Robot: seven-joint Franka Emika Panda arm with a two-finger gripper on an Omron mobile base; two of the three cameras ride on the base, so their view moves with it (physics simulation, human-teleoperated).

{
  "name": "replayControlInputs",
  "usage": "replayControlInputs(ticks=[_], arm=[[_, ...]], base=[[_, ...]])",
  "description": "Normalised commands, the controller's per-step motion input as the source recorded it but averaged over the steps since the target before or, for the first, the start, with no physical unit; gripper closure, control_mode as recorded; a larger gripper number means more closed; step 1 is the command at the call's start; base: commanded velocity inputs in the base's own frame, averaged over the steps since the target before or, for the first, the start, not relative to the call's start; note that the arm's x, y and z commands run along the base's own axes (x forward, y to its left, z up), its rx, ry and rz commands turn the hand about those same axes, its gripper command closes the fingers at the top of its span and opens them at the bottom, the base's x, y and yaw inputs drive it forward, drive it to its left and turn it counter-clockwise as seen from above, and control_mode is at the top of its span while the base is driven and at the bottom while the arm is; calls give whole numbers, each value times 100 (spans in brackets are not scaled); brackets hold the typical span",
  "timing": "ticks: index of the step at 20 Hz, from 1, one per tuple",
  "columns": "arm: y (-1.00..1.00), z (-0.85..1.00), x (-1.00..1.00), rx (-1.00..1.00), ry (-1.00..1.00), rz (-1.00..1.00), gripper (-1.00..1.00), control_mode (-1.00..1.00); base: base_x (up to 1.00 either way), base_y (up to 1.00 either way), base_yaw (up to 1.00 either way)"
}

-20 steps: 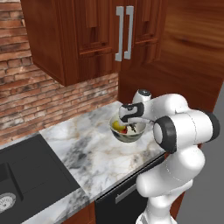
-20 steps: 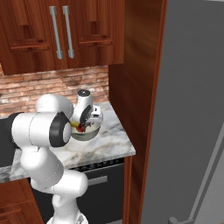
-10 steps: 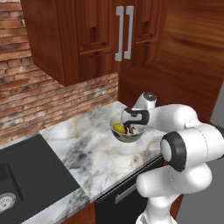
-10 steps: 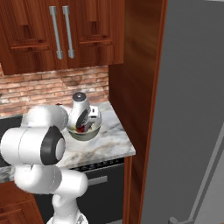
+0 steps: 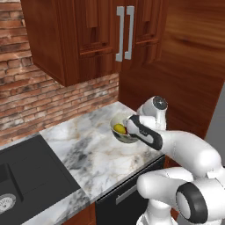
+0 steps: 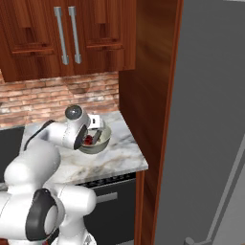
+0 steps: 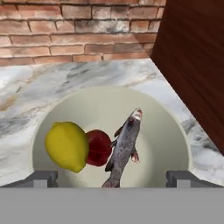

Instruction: Take the lemon, peach, and fish from the freezer and place them in the bowl on the counter.

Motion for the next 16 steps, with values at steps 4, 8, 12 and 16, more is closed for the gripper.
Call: replayControlInputs(ticks=[4, 8, 12, 16], arm=[[0, 75, -60, 0, 0, -3, -100, -100], [0, 78, -63, 0, 0, -5, -100, -100], [0, 76, -70, 0, 0, -5, -100, -100], [0, 53, -80, 0, 0, -5, -100, -100]], base=[[0, 0, 0], [0, 0, 0], [0, 0, 0], [0, 0, 0]])
